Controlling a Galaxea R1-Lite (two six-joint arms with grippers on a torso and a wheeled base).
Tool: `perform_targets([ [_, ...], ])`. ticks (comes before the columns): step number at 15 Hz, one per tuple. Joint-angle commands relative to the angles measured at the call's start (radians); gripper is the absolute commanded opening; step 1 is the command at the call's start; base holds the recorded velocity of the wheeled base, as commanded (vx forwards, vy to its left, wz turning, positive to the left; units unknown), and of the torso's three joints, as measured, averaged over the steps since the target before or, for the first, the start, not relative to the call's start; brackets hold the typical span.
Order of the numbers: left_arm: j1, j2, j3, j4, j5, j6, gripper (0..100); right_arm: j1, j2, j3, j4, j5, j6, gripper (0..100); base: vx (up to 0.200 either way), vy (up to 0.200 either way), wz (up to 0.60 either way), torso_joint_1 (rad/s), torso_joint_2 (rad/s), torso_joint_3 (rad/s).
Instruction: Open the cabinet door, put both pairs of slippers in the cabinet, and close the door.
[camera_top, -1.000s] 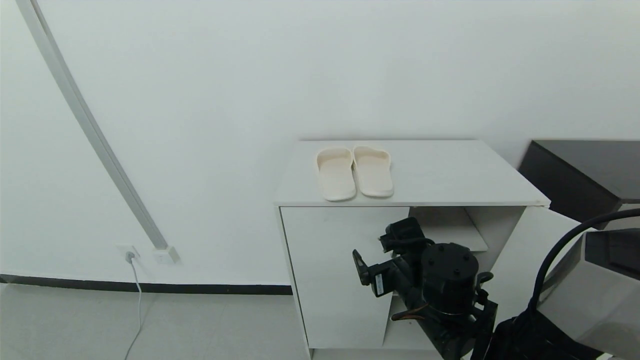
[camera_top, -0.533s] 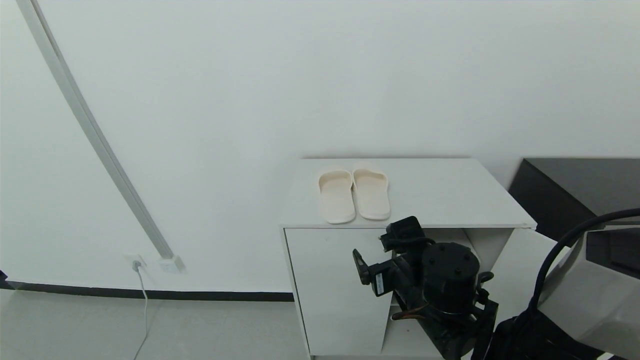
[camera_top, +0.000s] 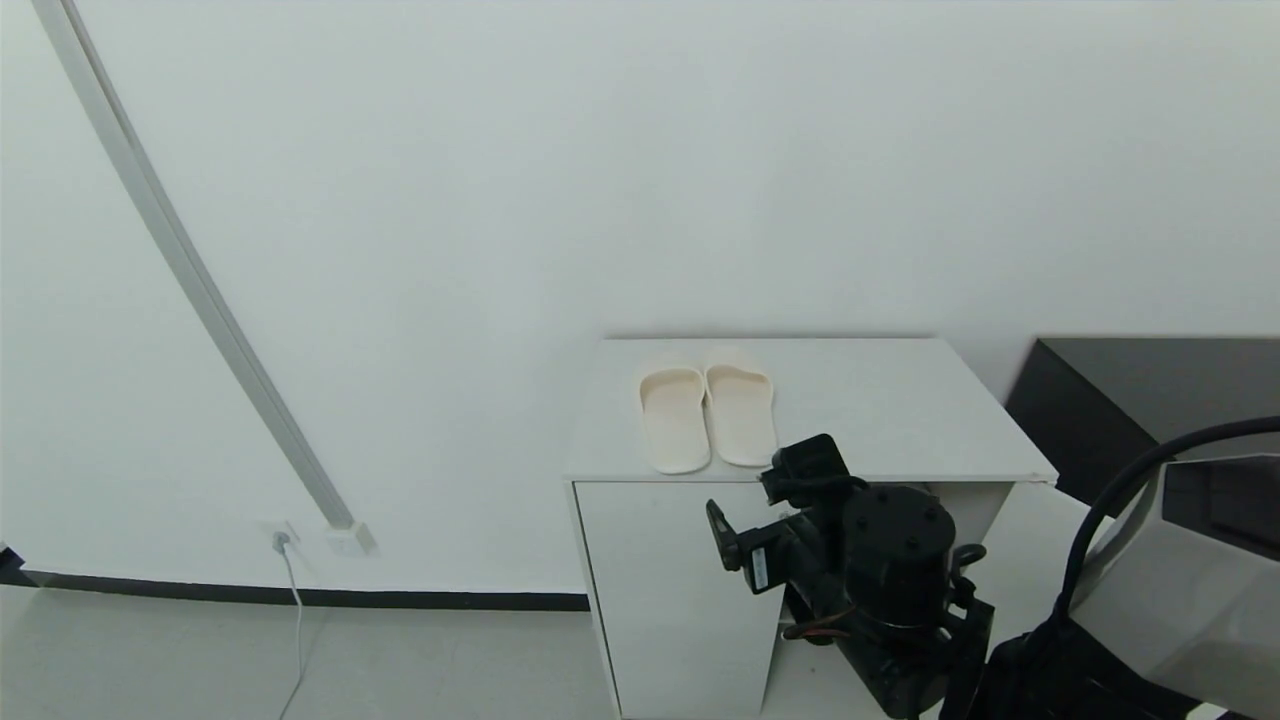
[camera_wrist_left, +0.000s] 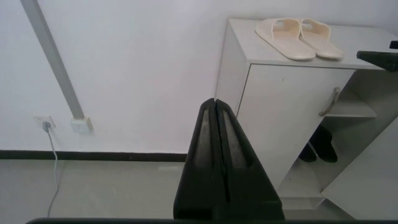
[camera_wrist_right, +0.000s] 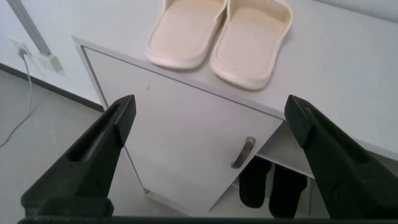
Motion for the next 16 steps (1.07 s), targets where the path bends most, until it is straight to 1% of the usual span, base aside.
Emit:
perform_targets([
  [1, 0.0, 0.001, 0.0, 0.001, 0.0, -0.003, 0, 0.0, 0.024, -0.01, 0.002, -0.001, -0.004, 100, 0.0, 0.0, 0.0, 0.056, -0.1, -0.061],
  [2, 0.0, 0.001, 0.0, -0.001, 0.001, -0.003, 0, 0.005, 0.036, -0.034, 0.005, 0.006, -0.004, 100, 0.0, 0.0, 0.0, 0.017, -0.05, -0.032],
  [3, 0.0, 0.001, 0.0, 0.001, 0.0, 0.0, 0, 0.017, 0.039, -0.073, 0.057, 0.009, 0.006, 100, 0.0, 0.0, 0.0, 0.0, 0.0, 0.0],
  [5, 0.0, 0.001, 0.0, 0.001, 0.0, 0.002, 0, 0.022, 0.022, -0.176, 0.241, 0.007, 0.077, 100, 0.0, 0.0, 0.0, 0.0, 0.0, 0.0],
  [6, 0.0, 0.001, 0.0, 0.001, 0.0, 0.0, 0, 0.022, -0.003, -0.262, 0.381, 0.006, 0.138, 100, 0.0, 0.0, 0.0, 0.0, 0.0, 0.0],
  [7, 0.0, 0.001, 0.0, 0.001, 0.001, 0.0, 0, 0.022, -0.013, -0.341, 0.522, -0.004, 0.229, 100, 0.0, 0.0, 0.0, 0.0, 0.0, 0.0],
  [8, 0.0, 0.001, 0.0, 0.001, 0.001, -0.001, 0, 0.025, -0.013, -0.42, 0.67, -0.037, 0.341, 100, 0.0, 0.0, 0.0, 0.0, 0.0, 0.0],
  [9, 0.0, 0.001, 0.0, 0.001, 0.001, -0.001, 0, 0.026, 0.001, -0.482, 0.786, -0.091, 0.428, 100, 0.0, 0.0, 0.0, 0.0, 0.0, 0.0],
  [10, 0.0, 0.001, 0.0, 0.001, 0.001, -0.001, 0, 0.026, 0.017, -0.502, 0.804, -0.116, 0.454, 100, 0.0, 0.0, 0.0, 0.0, 0.0, 0.0],
  [13, 0.0, 0.001, 0.0, 0.001, 0.001, -0.001, 0, 0.023, 0.033, -0.498, 0.775, -0.119, 0.451, 100, 0.0, 0.0, 0.0, 0.0, 0.0, 0.0],
  [16, 0.0, 0.001, 0.0, 0.001, 0.001, -0.001, 0, 0.023, 0.066, -0.495, 0.724, -0.125, 0.397, 100, 0.2, 0.0, 0.0, -0.002, -0.01, 0.004],
])
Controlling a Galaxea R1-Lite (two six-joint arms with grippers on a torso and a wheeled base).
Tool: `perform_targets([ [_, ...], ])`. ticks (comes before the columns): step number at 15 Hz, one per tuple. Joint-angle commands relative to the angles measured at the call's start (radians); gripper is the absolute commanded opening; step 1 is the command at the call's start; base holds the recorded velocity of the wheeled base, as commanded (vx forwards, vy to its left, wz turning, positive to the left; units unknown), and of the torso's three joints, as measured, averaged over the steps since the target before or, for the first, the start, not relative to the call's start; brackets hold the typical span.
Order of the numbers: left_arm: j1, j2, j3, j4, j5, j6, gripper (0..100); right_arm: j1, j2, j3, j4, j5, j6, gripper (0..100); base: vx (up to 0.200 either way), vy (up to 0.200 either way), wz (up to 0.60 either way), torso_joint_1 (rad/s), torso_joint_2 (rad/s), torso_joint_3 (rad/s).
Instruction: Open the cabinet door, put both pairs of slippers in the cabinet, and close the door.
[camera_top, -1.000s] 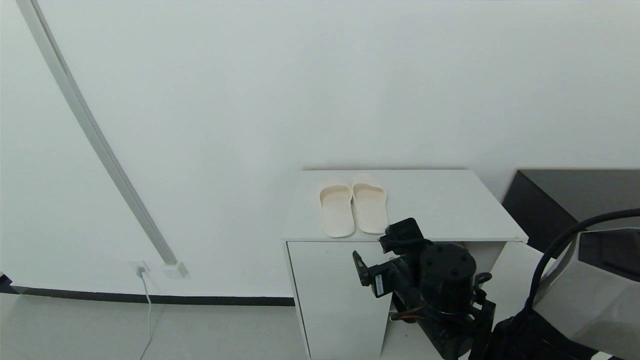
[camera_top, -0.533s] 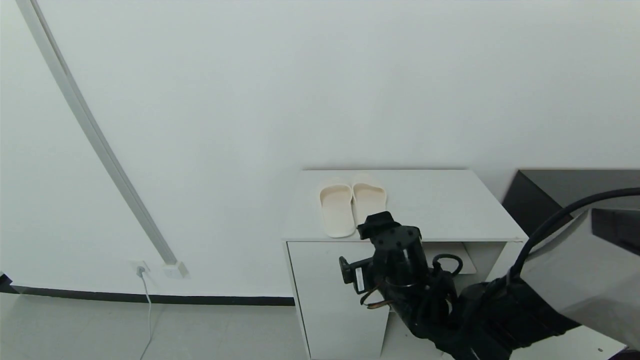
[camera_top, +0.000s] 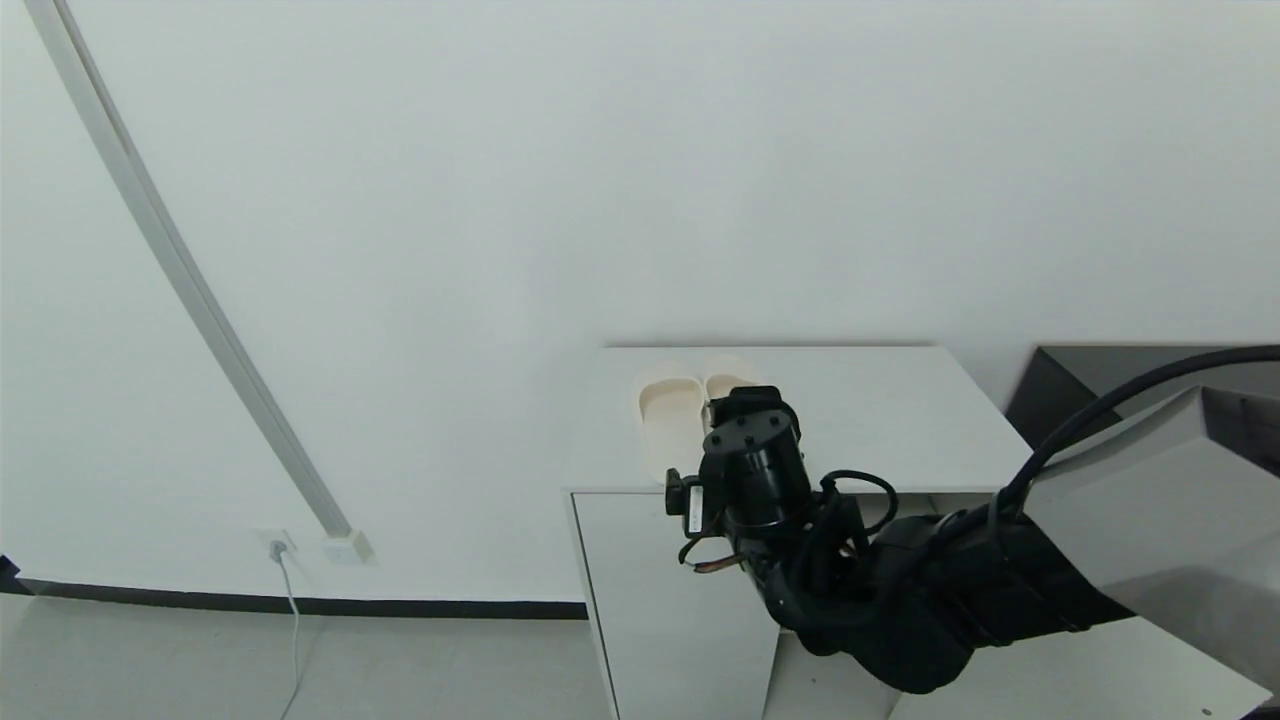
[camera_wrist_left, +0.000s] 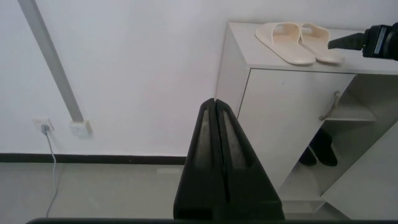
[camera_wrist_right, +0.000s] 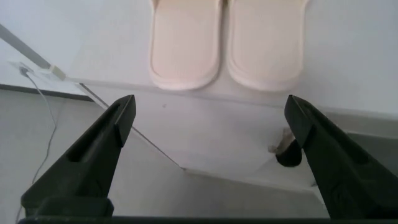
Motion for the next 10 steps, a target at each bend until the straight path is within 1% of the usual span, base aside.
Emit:
perform_targets([
  [1, 0.0, 0.001, 0.001, 0.0, 0.0, -0.001, 0, -0.002, 0.04, 0.002, -0.033, -0.002, -0.023, 100, 0.2, 0.0, 0.0, 0.002, 0.0, -0.002],
  [3, 0.0, 0.001, 0.001, 0.0, 0.0, 0.0, 0, -0.012, 0.076, 0.004, -0.117, -0.002, -0.069, 100, 0.2, 0.0, 0.0, 0.017, 0.01, -0.002],
  [7, 0.0, 0.001, 0.001, 0.0, 0.0, 0.0, 0, -0.05, 0.139, -0.01, -0.197, 0.004, -0.143, 100, 0.2, 0.0, 0.0, 0.008, 0.0, -0.001],
  [8, 0.0, 0.001, 0.001, 0.0, 0.0, -0.001, 0, -0.055, 0.148, -0.022, -0.203, 0.008, -0.151, 100, 0.0, 0.0, 0.0, 0.0, 0.0, 0.0],
  [10, 0.0, 0.001, 0.001, 0.0, 0.0, 0.0, 0, -0.076, 0.199, -0.1, -0.197, 0.012, -0.155, 100, 0.0, 0.0, 0.0, 0.0, 0.0, 0.0],
])
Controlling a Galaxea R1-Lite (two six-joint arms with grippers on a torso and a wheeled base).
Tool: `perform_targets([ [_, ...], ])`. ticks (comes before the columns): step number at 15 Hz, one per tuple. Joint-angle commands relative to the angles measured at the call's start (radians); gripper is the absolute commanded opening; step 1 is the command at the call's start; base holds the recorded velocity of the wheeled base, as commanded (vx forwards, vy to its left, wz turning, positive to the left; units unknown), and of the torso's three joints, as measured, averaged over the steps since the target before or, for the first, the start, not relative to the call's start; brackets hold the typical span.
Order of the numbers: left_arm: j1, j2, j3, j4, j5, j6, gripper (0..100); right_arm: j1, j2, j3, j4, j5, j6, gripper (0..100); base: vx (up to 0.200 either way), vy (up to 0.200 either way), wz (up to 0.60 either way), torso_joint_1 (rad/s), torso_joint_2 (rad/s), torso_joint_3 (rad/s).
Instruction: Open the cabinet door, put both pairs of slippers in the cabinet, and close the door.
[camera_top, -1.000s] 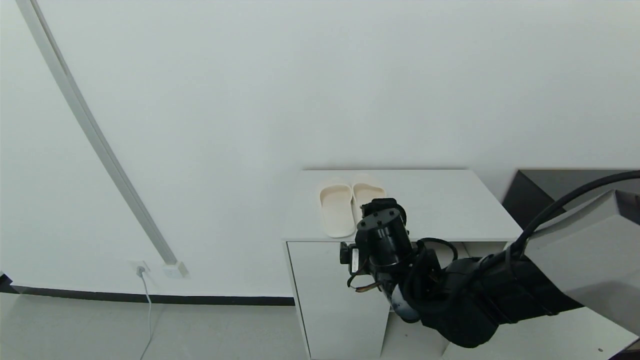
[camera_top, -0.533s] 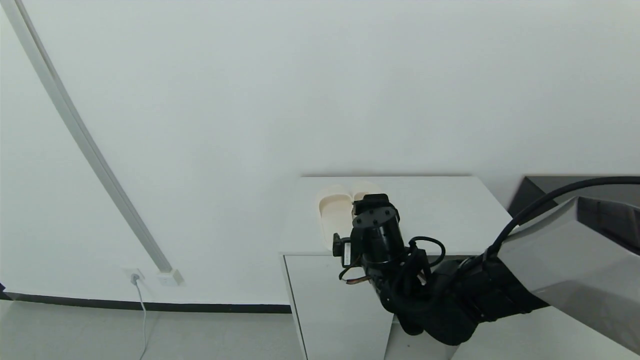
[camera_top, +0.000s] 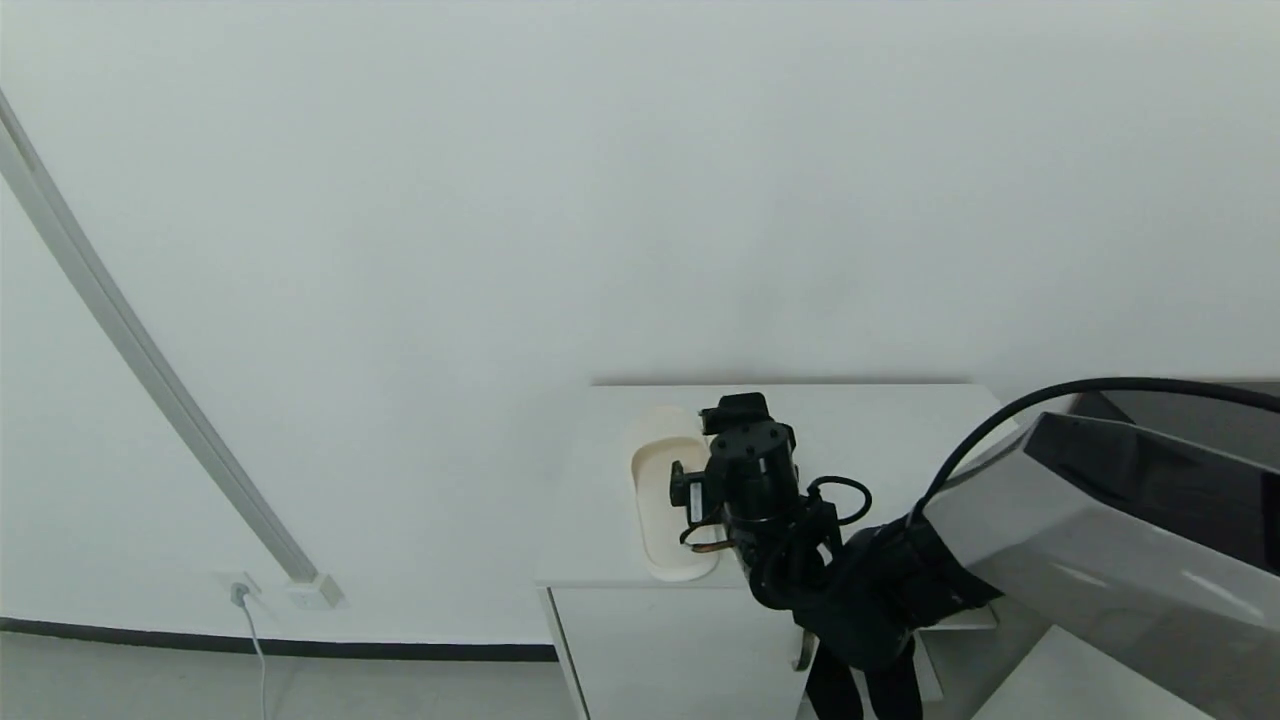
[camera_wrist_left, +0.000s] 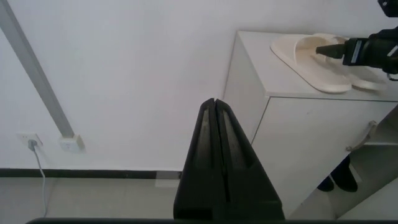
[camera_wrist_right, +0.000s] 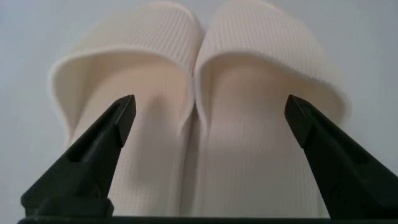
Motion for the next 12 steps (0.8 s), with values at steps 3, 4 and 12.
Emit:
perform_targets([
  [3, 0.001, 0.001, 0.0, 0.0, 0.0, 0.0, 0, -0.018, 0.116, -0.15, 0.026, 0.008, -0.016, 100, 0.0, 0.0, 0.0, 0.0, 0.0, 0.0],
  [4, 0.001, 0.001, 0.0, 0.0, 0.0, 0.0, 0, -0.02, 0.125, -0.176, 0.038, 0.008, -0.016, 100, 0.0, 0.0, 0.0, 0.0, 0.0, 0.0],
  [12, 0.001, 0.001, 0.0, 0.0, 0.0, 0.0, 0, -0.038, 0.22, -0.437, 0.218, 0.009, -0.016, 100, 0.0, 0.0, 0.0, 0.0, 0.0, 0.0],
])
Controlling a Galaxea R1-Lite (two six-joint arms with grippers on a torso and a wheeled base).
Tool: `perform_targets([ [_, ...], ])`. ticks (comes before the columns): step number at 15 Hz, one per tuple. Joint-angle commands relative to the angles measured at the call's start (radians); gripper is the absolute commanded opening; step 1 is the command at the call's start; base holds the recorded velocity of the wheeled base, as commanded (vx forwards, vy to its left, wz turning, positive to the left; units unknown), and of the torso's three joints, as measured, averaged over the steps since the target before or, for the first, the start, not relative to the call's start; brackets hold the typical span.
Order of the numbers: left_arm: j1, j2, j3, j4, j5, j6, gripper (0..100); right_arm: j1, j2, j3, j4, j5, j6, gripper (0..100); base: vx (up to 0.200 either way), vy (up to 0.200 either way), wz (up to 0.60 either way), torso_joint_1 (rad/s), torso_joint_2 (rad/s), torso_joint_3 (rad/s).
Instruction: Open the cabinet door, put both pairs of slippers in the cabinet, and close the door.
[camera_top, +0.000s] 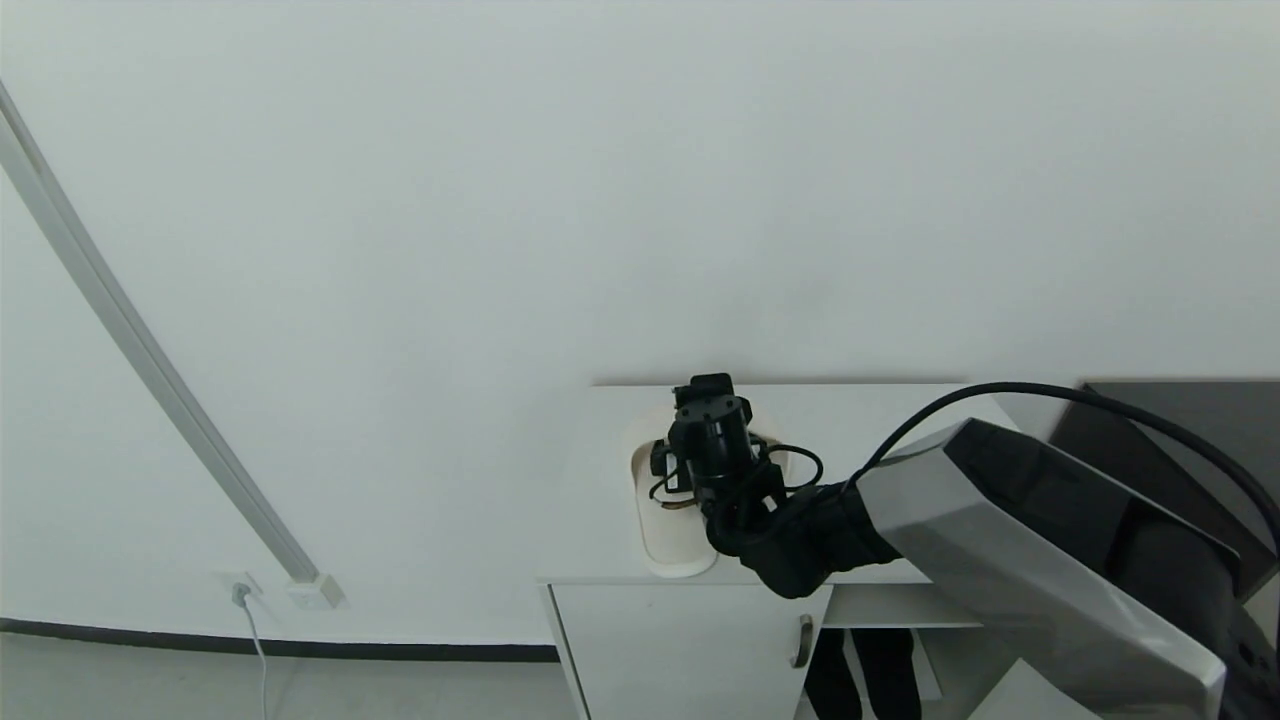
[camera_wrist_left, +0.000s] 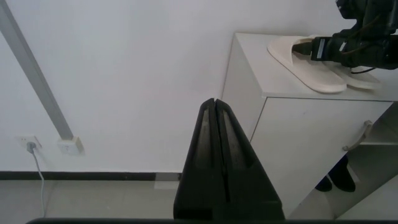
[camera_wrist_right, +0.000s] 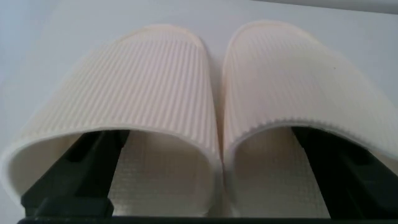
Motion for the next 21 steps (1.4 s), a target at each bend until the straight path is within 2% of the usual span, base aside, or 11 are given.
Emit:
perform_targets([
  [1, 0.001, 0.001, 0.0, 0.0, 0.0, 0.0, 0, -0.003, 0.033, -0.046, 0.011, 0.001, 0.0, 100, 0.0, 0.0, 0.0, 0.0, 0.0, 0.0],
  [4, 0.001, 0.001, 0.0, 0.0, 0.0, 0.0, 0, -0.004, 0.039, -0.055, 0.011, 0.001, 0.0, 100, 0.0, 0.0, 0.0, 0.0, 0.0, 0.0],
  [5, 0.001, 0.001, 0.0, 0.0, 0.0, 0.0, 0, -0.004, 0.041, -0.06, 0.011, 0.001, 0.0, 0, 0.0, 0.0, 0.0, 0.0, 0.0, 0.0],
  [13, 0.001, 0.001, 0.0, 0.0, 0.0, -0.002, 0, -0.015, 0.022, -0.06, 0.003, -0.009, 0.002, 0, 0.0, 0.0, 0.0, 0.0, 0.0, 0.0],
  [16, 0.001, 0.001, 0.0, 0.0, 0.0, -0.002, 0, -0.015, -0.09, 0.037, 0.0, 0.002, 0.002, 0, 0.0, 0.0, 0.0, 0.0, 0.0, 0.0],
  [17, 0.001, 0.001, 0.0, 0.0, 0.0, -0.002, 0, -0.012, -0.186, 0.16, -0.035, 0.059, -0.001, 0, 0.0, 0.0, 0.0, 0.0, 0.0, 0.0],
  [18, 0.001, 0.001, 0.0, -0.002, 0.0, -0.002, 0, -0.012, -0.225, 0.22, -0.066, 0.093, -0.011, 0, 0.0, 0.0, 0.0, 0.0, 0.0, 0.0],
  [19, 0.001, 0.001, 0.0, 0.0, 0.0, -0.002, 0, -0.018, -0.331, 0.399, -0.17, 0.195, -0.078, 0, 0.0, 0.0, 0.0, 0.0, 0.0, 0.0],
  [20, 0.001, 0.001, 0.0, 0.0, -0.002, -0.002, 0, -0.029, -0.373, 0.48, -0.218, 0.243, -0.109, 0, 0.0, 0.0, 0.0, 0.0, 0.0, 0.0],
  [21, 0.001, 0.001, 0.0, 0.0, -0.002, -0.002, 0, -0.046, -0.47, 0.654, -0.293, 0.337, -0.161, 0, 0.0, 0.0, 0.0, 0.0, 0.0, 0.0],
])
